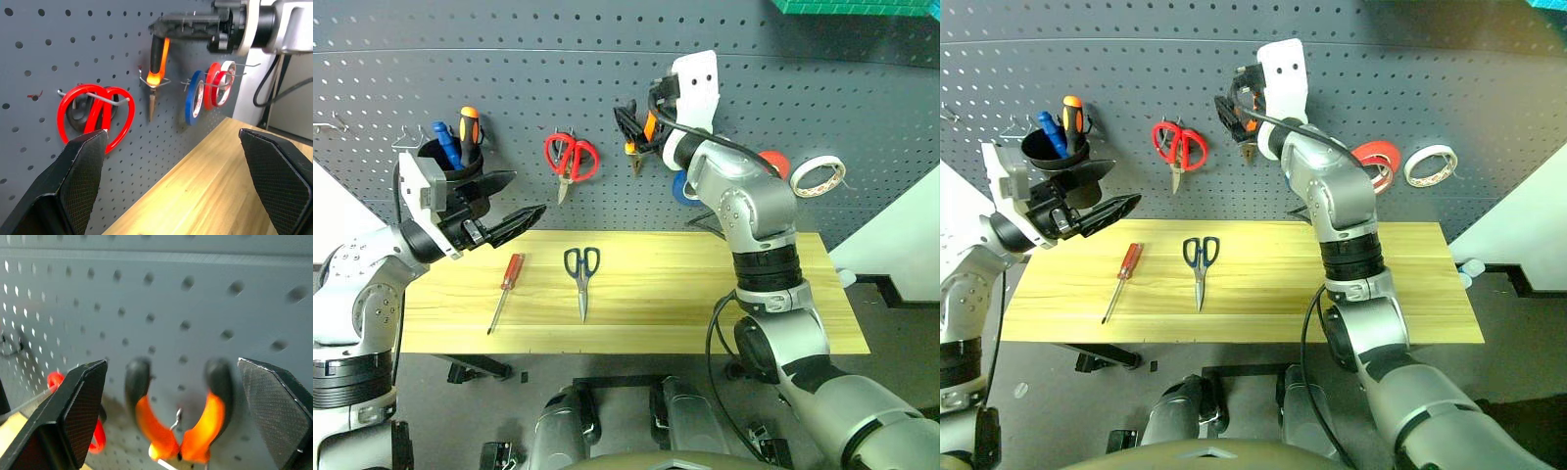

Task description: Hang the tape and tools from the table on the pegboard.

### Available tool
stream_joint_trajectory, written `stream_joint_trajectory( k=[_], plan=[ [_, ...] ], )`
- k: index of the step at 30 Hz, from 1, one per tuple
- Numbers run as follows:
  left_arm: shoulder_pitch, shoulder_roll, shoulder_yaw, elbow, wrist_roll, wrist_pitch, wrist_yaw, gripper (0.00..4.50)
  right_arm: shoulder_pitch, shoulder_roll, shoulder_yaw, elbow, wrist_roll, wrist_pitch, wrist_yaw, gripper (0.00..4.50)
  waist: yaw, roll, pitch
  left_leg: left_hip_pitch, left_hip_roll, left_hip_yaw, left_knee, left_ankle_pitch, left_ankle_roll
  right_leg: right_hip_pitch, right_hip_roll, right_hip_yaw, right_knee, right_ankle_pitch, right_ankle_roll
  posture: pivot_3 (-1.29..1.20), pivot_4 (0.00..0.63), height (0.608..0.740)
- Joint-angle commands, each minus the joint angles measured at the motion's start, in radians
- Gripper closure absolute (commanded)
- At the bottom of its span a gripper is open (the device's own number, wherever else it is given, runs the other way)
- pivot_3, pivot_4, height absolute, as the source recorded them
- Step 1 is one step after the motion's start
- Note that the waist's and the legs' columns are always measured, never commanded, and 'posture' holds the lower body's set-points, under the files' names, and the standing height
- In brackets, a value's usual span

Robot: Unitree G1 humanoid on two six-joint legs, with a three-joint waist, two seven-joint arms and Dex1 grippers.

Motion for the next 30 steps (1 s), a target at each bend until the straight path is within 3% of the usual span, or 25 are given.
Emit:
stream_joint_trajectory(
  k=[1, 9, 13, 19, 24, 30],
  plan=[
    [0.008, 0.005, 0.008, -0.031, -0.004, -0.019, 0.000, 0.00, -0.039, -0.042, -0.055, -0.127, 0.069, 0.023, 0.048, 0.02, 0.001, 0.000, 0.000, 0.000, 0.000, 0.000, 0.000, 0.000, 0.000, 0.000, 0.000, 0.000, 0.000, 0.000, 0.000, -0.09, 0.079, 0.730],
    [0.073, 0.021, -0.002, -0.060, 0.073, 0.008, 0.081, 0.00, -0.083, -0.273, -0.099, -0.252, 0.264, 0.268, 0.260, 0.02, 0.001, 0.000, 0.000, 0.001, 0.000, -0.003, 0.000, 0.000, 0.001, 0.001, 0.000, 0.000, 0.000, 0.000, 0.000, -0.09, 0.102, 0.730],
    [0.101, 0.000, -0.037, -0.079, 0.132, 0.012, 0.158, 0.00, 0.007, -0.432, -0.030, -0.297, 0.359, 0.358, 0.477, 0.02, 0.006, 0.000, 0.000, 0.002, 0.000, -0.004, 0.000, -0.001, 0.003, 0.003, -0.001, 0.000, -0.001, 0.000, 0.000, -0.08, 0.119, 0.730],
    [0.133, -0.023, -0.089, -0.094, 0.184, 0.083, 0.277, 0.00, 0.134, -0.524, 0.036, -0.415, 0.463, 0.425, 0.628, 0.02, 0.005, 0.000, 0.000, 0.008, 0.001, -0.004, -0.001, -0.006, 0.008, 0.007, -0.001, 0.000, -0.003, 0.000, 0.000, -0.07, 0.137, 0.730],
    [0.130, -0.108, -0.142, -0.121, 0.246, 0.157, 0.440, 0.00, 0.279, -0.622, 0.104, -0.482, 0.447, 0.349, 0.758, 0.02, 0.029, 0.000, 0.000, 0.010, 0.001, -0.005, -0.001, -0.007, 0.009, 0.010, -0.002, 0.000, -0.004, -0.001, -0.001, -0.06, 0.152, 0.730],
    [0.114, -0.249, -0.246, -0.117, 0.298, 0.254, 0.583, 0.00, 0.405, -0.639, 0.152, -0.356, 0.295, 0.141, 0.784, 0.02, 0.056, -0.001, 0.003, 0.011, 0.000, -0.004, 0.000, -0.008, 0.011, 0.011, -0.005, 0.000, -0.006, -0.003, -0.004, -0.07, 0.202, 0.730]
  ],
)
